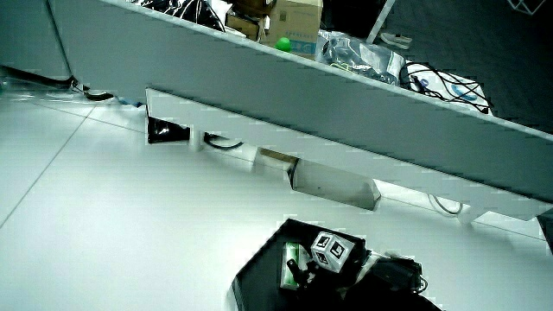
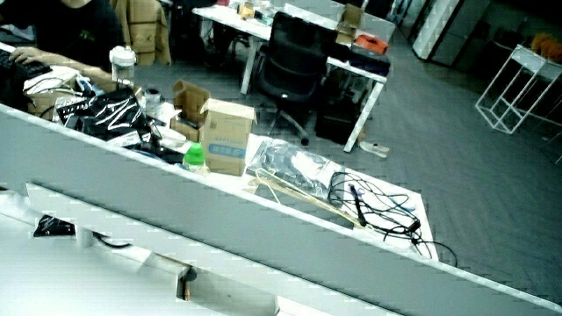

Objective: Place medicine into plate

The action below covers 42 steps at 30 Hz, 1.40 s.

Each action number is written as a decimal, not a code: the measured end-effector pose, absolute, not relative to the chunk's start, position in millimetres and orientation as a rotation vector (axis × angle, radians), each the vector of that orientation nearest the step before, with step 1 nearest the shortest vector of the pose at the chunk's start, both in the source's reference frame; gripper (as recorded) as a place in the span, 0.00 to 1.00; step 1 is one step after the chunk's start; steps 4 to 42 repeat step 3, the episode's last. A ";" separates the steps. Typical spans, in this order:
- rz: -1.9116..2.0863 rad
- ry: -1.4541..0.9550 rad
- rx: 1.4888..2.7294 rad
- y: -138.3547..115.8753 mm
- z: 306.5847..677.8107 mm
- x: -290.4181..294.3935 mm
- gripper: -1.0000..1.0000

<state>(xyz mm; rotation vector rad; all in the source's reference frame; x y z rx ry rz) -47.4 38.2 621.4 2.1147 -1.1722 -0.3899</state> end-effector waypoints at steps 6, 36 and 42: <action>-0.311 -1.151 2.197 40.8 614.4 -32.8 0.00; -0.311 -1.151 2.197 40.8 614.4 -32.8 0.00; -0.311 -1.151 2.197 40.8 614.4 -32.8 0.00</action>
